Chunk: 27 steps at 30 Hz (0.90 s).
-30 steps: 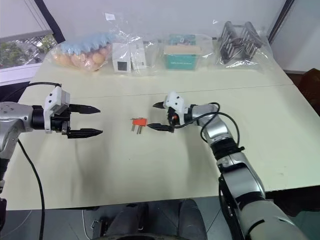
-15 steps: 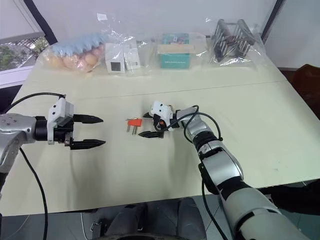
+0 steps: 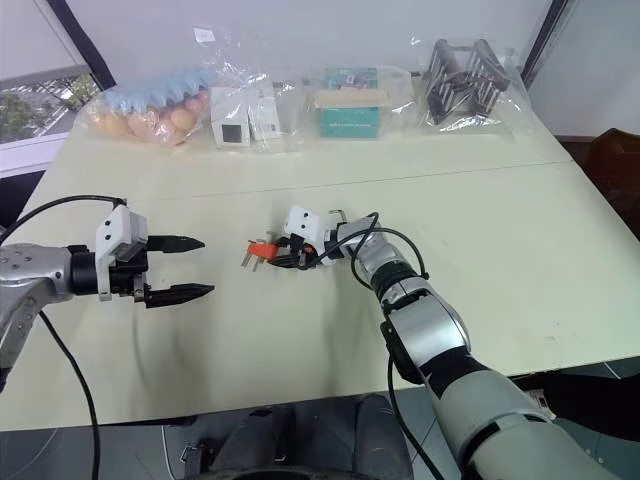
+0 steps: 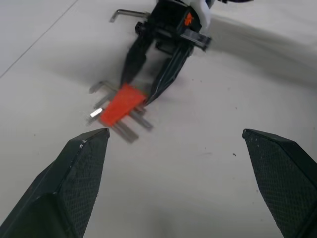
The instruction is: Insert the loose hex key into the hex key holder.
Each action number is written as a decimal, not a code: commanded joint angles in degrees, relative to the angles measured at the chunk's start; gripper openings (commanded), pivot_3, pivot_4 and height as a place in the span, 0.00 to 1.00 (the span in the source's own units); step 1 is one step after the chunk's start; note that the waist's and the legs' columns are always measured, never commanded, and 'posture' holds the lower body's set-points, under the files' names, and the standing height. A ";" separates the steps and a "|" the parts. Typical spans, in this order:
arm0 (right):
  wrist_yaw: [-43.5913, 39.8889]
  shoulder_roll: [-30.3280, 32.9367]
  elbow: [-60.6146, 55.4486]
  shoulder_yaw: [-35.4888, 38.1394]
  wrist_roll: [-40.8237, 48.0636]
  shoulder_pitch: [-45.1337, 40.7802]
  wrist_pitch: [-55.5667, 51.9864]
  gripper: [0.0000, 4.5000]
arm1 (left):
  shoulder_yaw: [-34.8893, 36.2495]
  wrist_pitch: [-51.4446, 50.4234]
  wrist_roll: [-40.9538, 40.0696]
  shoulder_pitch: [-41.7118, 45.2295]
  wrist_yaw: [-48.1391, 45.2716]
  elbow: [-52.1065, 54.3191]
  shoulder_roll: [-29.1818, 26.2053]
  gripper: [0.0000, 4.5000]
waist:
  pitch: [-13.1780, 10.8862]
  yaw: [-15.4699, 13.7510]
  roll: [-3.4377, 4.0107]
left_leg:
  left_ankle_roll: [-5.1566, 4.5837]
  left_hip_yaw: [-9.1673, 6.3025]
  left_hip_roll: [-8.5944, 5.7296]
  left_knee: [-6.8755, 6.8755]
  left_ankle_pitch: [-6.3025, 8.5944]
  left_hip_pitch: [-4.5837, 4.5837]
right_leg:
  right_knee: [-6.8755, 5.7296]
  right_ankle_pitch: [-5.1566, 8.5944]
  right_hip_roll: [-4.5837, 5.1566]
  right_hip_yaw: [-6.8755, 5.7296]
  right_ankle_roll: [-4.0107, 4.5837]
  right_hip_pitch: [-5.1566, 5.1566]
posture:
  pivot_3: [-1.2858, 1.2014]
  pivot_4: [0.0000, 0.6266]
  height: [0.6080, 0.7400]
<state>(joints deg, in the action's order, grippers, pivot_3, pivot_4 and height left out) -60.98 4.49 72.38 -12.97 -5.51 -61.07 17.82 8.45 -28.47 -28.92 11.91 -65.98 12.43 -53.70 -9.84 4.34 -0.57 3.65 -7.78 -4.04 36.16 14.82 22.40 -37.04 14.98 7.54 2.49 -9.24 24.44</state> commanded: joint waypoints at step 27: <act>46.02 24.39 -23.43 -12.41 -39.18 -10.79 45.16 0.23 | -2.90 1.43 -0.76 25.05 -1.50 -21.68 10.39 1.00 | -0.01 -0.33 -0.07 | 0.17 0.18 -0.06 0.00 -0.10 0.06 | -0.06 0.01 -0.01 0.00 0.01 0.13 | 0.52 0.24 1.00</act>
<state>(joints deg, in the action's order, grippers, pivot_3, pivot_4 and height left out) -19.11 28.28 51.16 -25.57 -42.97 -70.07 61.32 5.41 -26.85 -28.30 35.11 -66.45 -8.38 -43.38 -9.84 4.01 -0.64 3.83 -7.61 -4.10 36.17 14.71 22.47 -37.08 14.99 7.53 2.47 -9.23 24.56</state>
